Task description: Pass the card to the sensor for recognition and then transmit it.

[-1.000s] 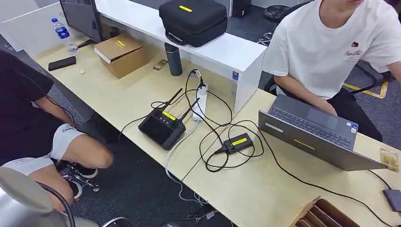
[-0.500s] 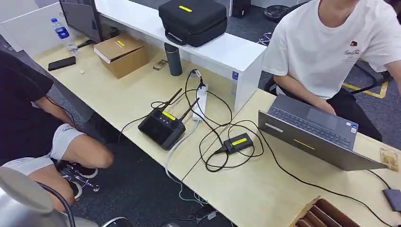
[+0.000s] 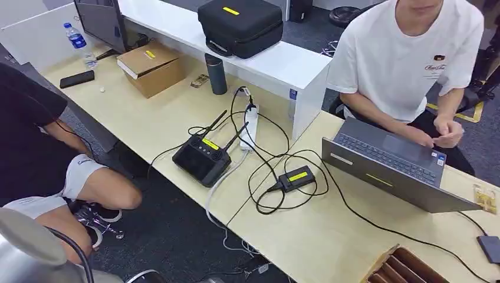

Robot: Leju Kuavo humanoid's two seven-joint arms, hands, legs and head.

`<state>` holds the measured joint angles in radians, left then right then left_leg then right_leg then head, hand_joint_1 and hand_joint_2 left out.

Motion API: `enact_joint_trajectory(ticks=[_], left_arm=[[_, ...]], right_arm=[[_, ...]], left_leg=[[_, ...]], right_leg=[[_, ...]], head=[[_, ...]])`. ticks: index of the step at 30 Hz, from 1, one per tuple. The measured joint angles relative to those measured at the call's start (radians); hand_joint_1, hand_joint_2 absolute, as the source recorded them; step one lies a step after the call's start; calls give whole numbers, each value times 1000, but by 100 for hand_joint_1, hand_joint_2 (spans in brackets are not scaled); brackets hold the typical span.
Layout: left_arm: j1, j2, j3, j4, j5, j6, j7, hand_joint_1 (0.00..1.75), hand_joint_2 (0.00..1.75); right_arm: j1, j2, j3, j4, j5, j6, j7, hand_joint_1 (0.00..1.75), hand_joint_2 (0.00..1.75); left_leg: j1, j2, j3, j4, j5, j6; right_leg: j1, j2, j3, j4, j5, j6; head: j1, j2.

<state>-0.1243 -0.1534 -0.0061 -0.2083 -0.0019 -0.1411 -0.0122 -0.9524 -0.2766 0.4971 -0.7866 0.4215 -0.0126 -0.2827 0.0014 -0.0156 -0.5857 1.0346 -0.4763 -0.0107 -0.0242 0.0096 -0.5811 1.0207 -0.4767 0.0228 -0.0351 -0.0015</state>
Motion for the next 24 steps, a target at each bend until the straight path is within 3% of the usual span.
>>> enact_joint_trajectory(ticks=[4,10,24], left_arm=[[1,0,0,0,7,6,-1,0,175],[16,5,1,0,13,15,-11,0,175],[35,24,2,0,13,19,-21,0,175]], right_arm=[[31,-8,-20,-28,-14,-31,-10,175,175],[188,-59,-106,-155,-63,-114,-44,175,175],[518,-111,-303,-383,-87,-143,-94,175,175]], left_leg=[[0,-1,0,0,0,0],[0,-2,-1,0,0,0],[0,-1,-1,0,-1,-1]], right_leg=[[0,-1,0,0,0,0],[0,-2,0,-1,0,0],[0,-1,0,-2,0,0]], head=[[0,0],[0,0],[0,0]])
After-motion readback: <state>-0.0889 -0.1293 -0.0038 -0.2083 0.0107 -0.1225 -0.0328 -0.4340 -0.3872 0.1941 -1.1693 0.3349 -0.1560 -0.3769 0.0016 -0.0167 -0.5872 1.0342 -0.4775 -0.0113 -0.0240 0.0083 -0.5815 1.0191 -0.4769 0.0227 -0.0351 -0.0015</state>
